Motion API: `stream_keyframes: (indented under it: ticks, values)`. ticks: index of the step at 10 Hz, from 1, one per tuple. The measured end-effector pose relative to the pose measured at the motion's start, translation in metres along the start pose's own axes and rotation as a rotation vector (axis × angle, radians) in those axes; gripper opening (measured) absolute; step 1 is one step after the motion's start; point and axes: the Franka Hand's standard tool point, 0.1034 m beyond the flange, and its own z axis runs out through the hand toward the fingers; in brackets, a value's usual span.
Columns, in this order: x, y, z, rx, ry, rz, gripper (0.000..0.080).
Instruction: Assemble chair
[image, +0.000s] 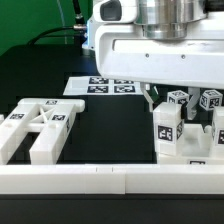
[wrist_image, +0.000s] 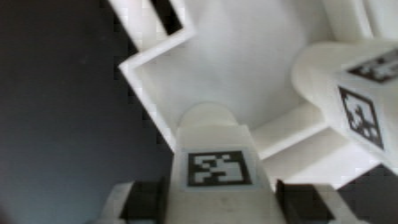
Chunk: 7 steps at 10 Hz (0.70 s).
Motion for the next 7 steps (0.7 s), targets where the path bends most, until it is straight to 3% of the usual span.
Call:
stream_keyframes:
  ticks: [4, 5, 6, 7]
  values:
    - [0.0000, -0.0006, -0.0001, 0.002, 0.001, 0.020, 0.0296]
    - [0.0006, 0.0001, -0.0002, 0.001, 0.001, -0.033, 0.0500]
    - [0.0009, 0.0008, 0.0001, -0.003, 0.003, -0.146, 0.0500]
    - [0.0019, 0.0020, 0.0001, -0.004, 0.003, -0.260, 0.0617]
